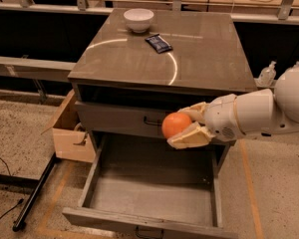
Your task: Place orange into middle drawer
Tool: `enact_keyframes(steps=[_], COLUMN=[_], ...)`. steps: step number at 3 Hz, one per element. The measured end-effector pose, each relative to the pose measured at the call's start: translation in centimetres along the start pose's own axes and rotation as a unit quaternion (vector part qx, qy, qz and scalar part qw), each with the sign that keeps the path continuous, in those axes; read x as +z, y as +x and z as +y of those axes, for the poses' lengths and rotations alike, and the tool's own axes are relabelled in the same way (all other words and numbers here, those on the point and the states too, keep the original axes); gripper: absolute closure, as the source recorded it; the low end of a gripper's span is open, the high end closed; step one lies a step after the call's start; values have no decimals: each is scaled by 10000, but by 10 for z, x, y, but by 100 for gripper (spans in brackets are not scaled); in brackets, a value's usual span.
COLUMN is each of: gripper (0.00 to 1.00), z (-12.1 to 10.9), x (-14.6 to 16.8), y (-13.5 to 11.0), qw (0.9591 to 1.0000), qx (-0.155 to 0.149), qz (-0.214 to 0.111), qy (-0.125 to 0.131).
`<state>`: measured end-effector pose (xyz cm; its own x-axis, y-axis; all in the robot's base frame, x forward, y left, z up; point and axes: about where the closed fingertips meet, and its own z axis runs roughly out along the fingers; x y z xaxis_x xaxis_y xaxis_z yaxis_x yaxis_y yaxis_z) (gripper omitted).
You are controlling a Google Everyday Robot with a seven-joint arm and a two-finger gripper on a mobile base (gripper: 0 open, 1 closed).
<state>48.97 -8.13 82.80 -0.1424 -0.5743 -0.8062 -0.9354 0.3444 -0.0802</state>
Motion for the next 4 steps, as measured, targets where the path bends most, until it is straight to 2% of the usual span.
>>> enact_keyframes(steps=[1, 2, 4], gripper=[100, 100, 100], z=[0, 4, 30], x=[0, 33, 127], y=[0, 13, 55], qw=[10000, 10000, 9997], qx=[0, 43, -16], qz=[0, -22, -82], qy=[-1, -82, -222])
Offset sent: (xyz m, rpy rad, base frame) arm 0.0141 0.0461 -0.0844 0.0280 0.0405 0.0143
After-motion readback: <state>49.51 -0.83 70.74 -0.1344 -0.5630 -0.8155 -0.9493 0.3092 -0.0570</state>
